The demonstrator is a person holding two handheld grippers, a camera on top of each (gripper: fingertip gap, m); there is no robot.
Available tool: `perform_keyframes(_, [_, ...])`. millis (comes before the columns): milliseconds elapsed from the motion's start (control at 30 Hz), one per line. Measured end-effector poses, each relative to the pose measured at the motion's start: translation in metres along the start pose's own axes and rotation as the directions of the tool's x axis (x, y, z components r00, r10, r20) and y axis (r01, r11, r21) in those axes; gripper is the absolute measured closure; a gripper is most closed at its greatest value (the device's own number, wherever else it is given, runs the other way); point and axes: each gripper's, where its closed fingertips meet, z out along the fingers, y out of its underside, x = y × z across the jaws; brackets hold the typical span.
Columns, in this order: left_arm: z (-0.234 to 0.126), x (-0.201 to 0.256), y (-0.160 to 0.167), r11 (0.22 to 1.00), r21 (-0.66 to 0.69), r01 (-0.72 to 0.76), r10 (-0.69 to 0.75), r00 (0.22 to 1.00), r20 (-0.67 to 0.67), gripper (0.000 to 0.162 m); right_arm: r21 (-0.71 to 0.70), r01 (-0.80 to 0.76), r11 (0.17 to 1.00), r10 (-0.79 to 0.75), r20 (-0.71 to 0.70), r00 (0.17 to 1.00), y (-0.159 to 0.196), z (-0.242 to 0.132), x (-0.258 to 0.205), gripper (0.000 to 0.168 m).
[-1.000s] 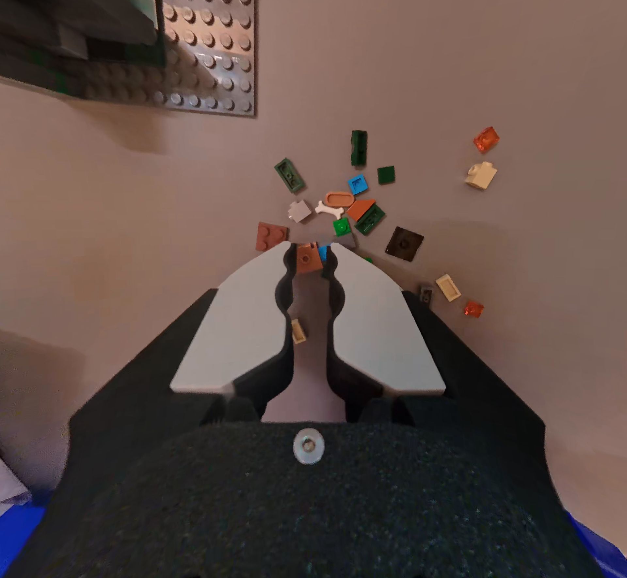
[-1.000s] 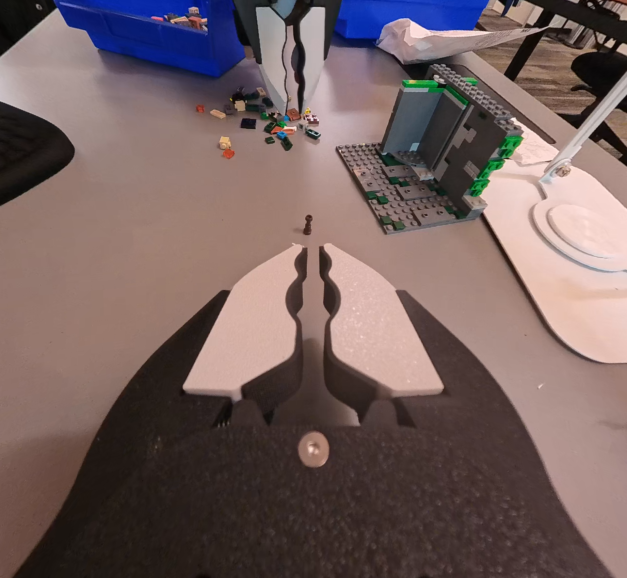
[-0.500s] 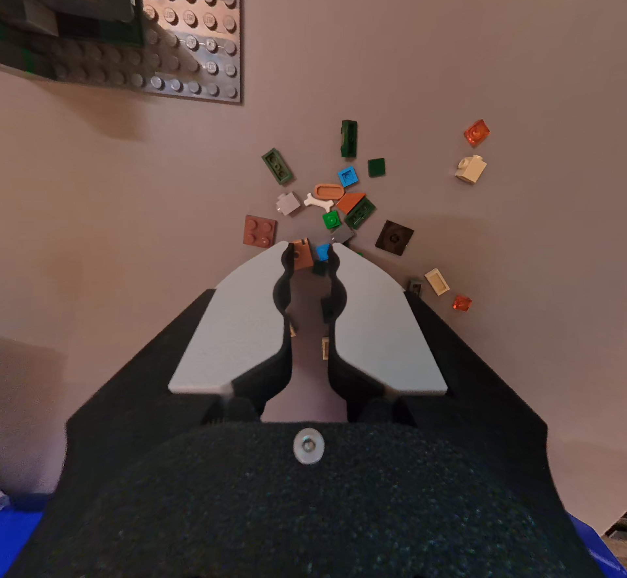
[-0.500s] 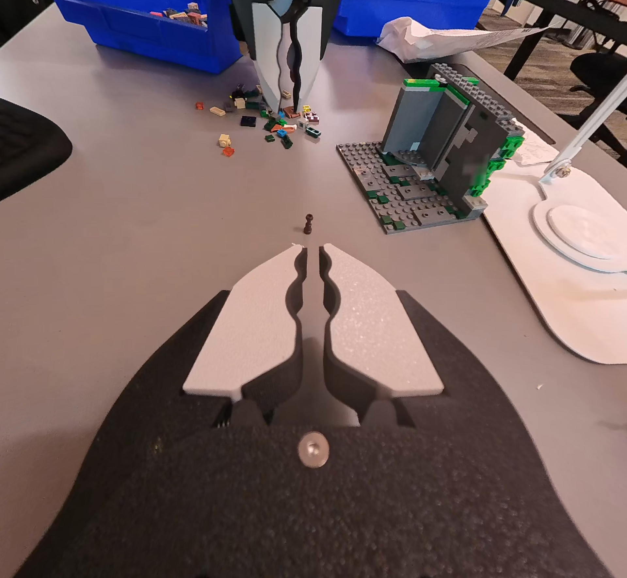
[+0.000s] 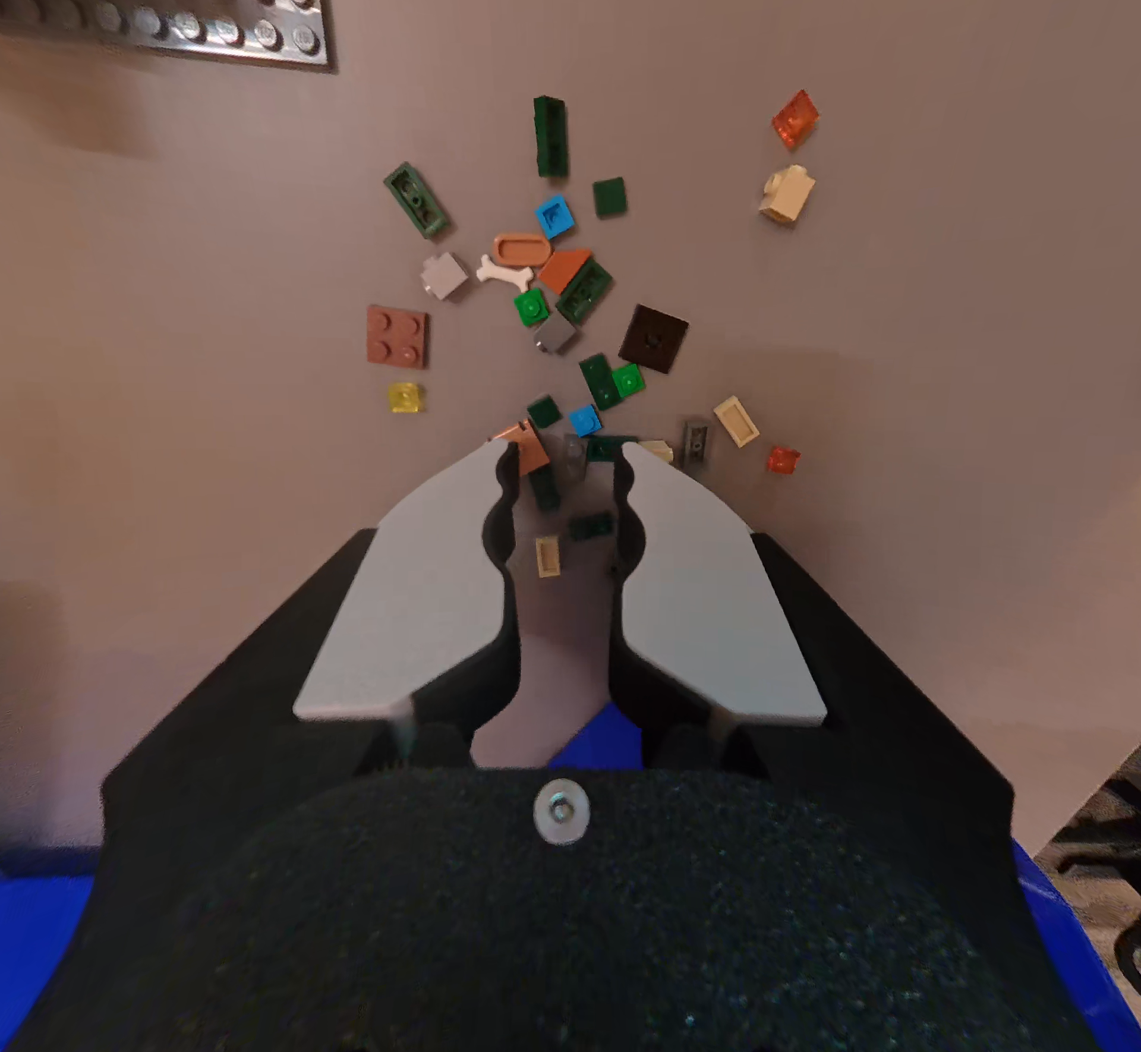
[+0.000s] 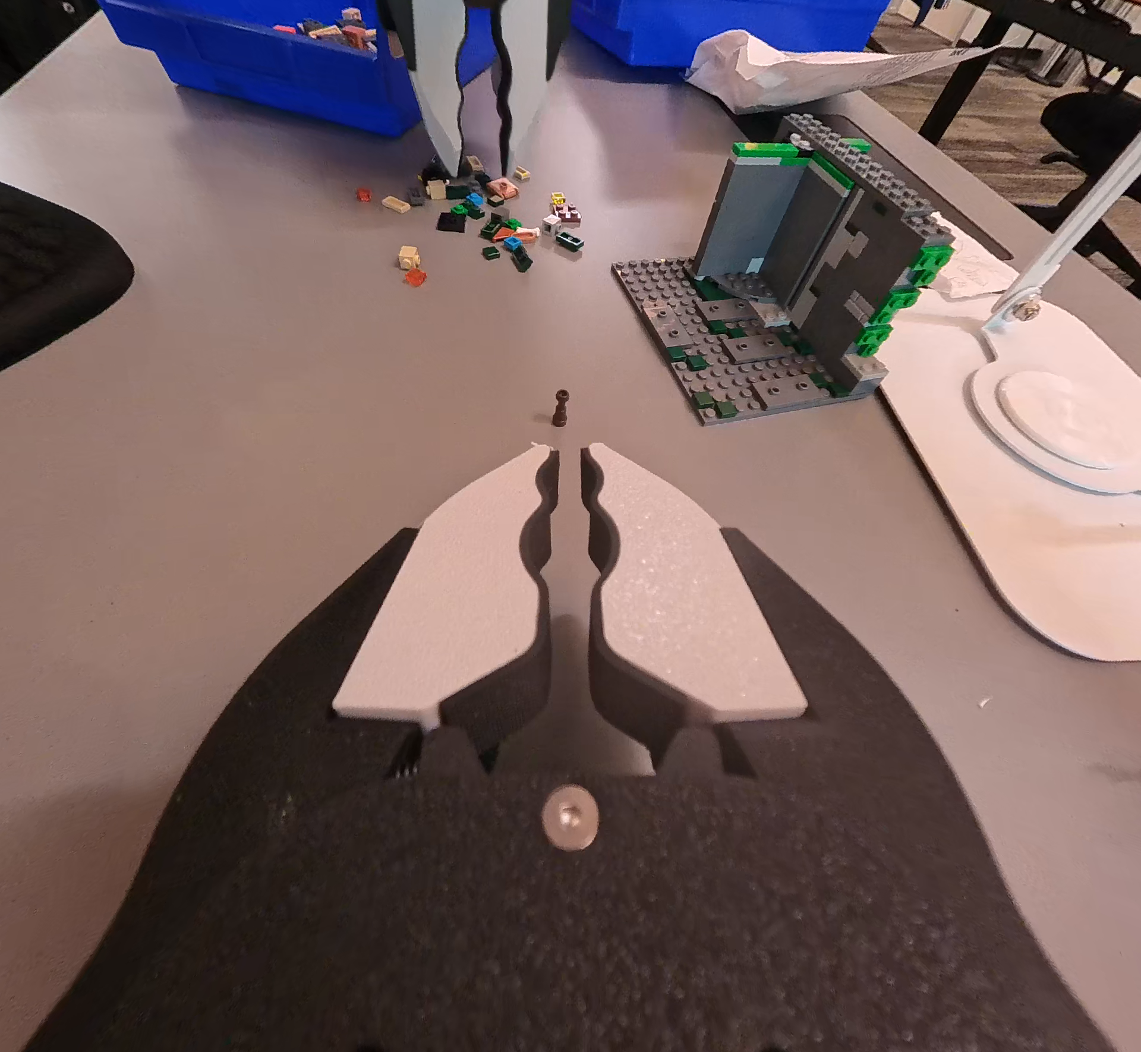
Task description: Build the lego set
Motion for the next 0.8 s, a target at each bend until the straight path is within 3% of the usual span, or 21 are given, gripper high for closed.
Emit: perform_keyframes(800, [-0.009, 0.019, -0.03, 0.992, 0.1, -0.071, 0.06, 0.992, 0.11, 0.152, -0.004, 0.003, 1.0, -0.003, 0.0, 1.0, 0.001, 0.001, 0.0, 0.162])
